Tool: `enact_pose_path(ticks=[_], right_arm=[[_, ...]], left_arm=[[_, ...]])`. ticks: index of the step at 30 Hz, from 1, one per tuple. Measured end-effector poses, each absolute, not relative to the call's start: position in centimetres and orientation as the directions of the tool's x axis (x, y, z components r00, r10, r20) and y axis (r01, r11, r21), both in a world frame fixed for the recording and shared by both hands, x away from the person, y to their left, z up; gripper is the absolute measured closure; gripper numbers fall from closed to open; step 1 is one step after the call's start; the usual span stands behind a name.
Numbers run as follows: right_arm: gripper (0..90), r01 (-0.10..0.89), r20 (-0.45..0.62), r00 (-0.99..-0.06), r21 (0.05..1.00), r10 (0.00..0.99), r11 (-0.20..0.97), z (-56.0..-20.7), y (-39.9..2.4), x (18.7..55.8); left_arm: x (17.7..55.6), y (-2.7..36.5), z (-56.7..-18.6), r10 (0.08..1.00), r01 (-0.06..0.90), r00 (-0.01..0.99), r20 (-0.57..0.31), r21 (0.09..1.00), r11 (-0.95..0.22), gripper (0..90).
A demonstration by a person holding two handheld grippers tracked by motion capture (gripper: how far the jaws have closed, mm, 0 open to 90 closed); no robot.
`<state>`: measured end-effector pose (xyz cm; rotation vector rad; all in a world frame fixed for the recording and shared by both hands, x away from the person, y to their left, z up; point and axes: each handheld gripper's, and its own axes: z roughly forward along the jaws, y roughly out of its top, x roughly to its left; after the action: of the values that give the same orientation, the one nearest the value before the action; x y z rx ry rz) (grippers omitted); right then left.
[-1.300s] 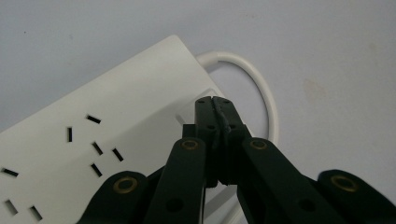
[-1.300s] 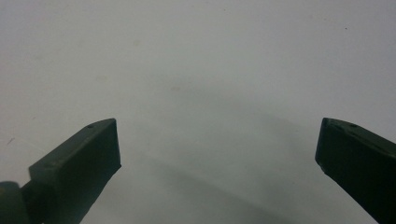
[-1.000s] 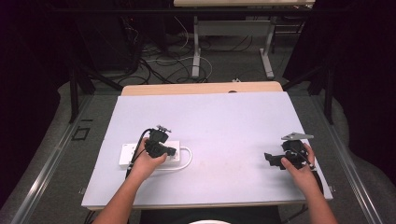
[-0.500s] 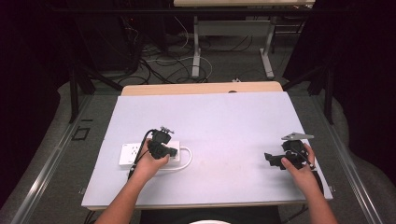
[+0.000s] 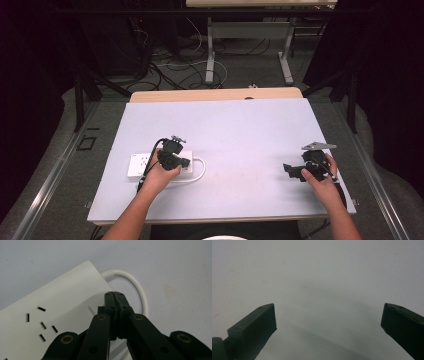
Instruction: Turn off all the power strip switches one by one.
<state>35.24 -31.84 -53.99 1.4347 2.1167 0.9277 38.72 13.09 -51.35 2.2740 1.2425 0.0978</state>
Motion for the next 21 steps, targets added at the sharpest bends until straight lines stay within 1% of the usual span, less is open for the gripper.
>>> enact_pose_path(ticks=[6,17,20,21], right_arm=[[0.0,0.647,0.026,-0.376,0.723,0.926,0.242,-54.0,-31.8,35.2],[0.0,0.646,0.027,-0.384,0.722,0.923,0.247,-54.0,-31.8,35.2],[0.0,0.645,0.027,-0.385,0.722,0.923,0.248,-54.0,-31.8,35.2],[0.0,0.645,0.026,-0.385,0.723,0.922,0.249,-53.9,-31.8,35.2]], left_arm=[[38.7,13.2,-51.2,0.799,0.767,0.567,-0.199,0.483,-0.424,90.0],[38.8,14.1,-50.6,0.804,0.771,0.555,-0.212,0.494,-0.402,90.0],[38.7,14.4,-50.3,0.813,0.780,0.538,-0.221,0.497,-0.381,90.0],[38.7,14.7,-50.2,0.808,0.775,0.548,-0.218,0.497,-0.391,90.0]])
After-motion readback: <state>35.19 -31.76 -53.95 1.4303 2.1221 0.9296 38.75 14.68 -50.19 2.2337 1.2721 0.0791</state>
